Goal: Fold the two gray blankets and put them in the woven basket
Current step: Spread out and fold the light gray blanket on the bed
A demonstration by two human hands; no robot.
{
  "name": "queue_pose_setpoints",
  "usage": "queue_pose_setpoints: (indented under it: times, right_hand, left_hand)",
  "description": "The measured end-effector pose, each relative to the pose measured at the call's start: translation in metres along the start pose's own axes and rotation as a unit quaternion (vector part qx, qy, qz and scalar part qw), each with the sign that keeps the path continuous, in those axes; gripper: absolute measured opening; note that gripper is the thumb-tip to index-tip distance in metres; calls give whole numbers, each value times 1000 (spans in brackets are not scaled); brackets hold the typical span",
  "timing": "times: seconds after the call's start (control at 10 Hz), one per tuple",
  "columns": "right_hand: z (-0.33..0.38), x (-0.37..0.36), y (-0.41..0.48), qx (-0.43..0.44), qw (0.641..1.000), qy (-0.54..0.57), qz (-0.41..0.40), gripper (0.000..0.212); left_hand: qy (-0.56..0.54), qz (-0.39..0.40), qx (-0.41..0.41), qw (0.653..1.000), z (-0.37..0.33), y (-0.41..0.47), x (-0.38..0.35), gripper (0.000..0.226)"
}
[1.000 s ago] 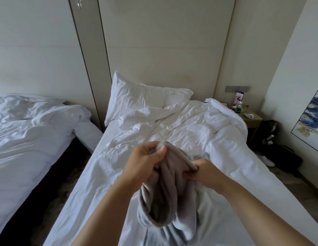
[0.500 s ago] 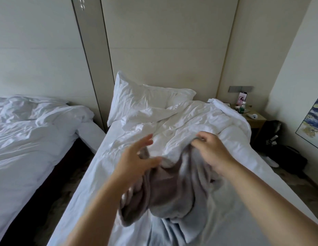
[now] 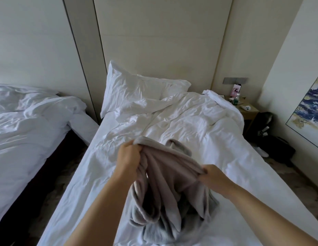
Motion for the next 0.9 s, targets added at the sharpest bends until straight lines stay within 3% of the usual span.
queue_pose_setpoints:
  times: [0.1,0.2,0.3,0.4,0.5,0.6,0.7,0.8,0.9]
  right_hand:
    - [-39,13,-5,-37,994,60,-82,21]
    - [-86,4,-14,-116,991,-59,3,14]
    - [-154,-8,-64,-339,874,-205,280,58]
    - [-173,5,-82,-380,822,-285,315,64]
    - [-154,32,-38,-212,956,-201,17,21]
    - [-159,35,-23,-165,973,-129,-100,13]
    - [-200,-33,-41,-315,864,-275,282,29]
    - [-207,-58,-28,-314,820,-332,345,35]
    - [-186,-46,46,-188,944,-256,88,15]
  left_hand:
    - [-48,2,30,998,12,18,20,33]
    - [423,154,-89,888,34,33,20,14]
    - [693,476,58,538,117,5,25,24]
    - [661,355,37,660,130,19,15,35]
    - [559,237,47,793,129,32,1,33]
    - [621,416,49,663,171,12,-31,29]
    - [660,585,149,447,228,-15,-35,40]
    - [663,498,118,547,244,16,-57,37]
    - [589,258,80,762,232,71,-72,45]
Point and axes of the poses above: each hand's wrist, its own y-axis towards the middle knuckle, its own x-axis out of the back of the hand, z = x × y, the point moved 7 cm from there along y, towards the middle knuckle, and after that the axes turned 12 degrees about y, right-handed, at the moved point
